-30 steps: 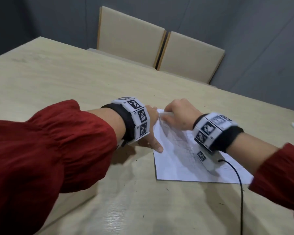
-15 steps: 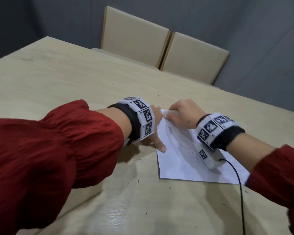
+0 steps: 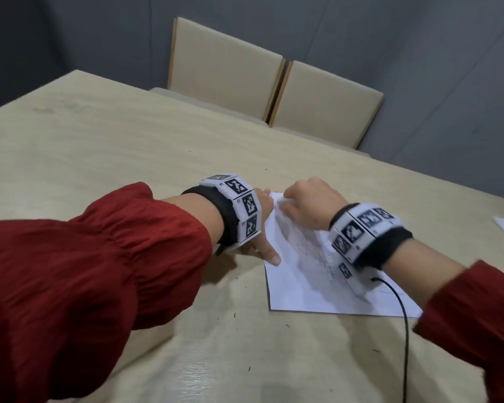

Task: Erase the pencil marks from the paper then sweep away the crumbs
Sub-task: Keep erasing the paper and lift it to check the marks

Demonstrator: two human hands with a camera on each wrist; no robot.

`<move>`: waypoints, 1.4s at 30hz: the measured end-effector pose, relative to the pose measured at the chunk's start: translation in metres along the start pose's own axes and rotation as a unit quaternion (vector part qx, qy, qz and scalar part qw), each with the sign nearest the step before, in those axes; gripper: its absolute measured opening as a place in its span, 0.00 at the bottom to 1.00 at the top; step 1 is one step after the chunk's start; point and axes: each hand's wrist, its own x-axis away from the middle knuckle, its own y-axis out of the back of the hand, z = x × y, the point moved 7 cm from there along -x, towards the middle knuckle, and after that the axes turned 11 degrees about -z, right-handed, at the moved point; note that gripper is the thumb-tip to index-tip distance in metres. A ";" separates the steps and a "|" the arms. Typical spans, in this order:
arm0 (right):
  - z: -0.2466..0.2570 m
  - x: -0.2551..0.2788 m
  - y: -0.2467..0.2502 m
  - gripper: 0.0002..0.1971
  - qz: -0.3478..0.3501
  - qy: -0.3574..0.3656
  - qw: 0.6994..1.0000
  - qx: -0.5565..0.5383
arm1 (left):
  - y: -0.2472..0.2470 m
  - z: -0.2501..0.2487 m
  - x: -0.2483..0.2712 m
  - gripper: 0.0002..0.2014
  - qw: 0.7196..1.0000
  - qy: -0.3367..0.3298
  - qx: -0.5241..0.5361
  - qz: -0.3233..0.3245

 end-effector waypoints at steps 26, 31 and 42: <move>-0.007 0.010 0.009 0.12 -0.025 -0.002 0.998 0.049 | 0.003 -0.002 -0.002 0.46 1.000 -0.014 0.006 0.001; 0.005 0.011 0.009 0.15 -0.023 0.024 0.998 0.061 | 0.002 -0.002 -0.004 0.44 1.000 -0.019 0.010 -0.020; 0.004 0.021 0.009 0.11 -0.022 0.019 0.998 0.055 | 0.004 -0.003 0.000 0.52 1.000 -0.008 0.010 0.002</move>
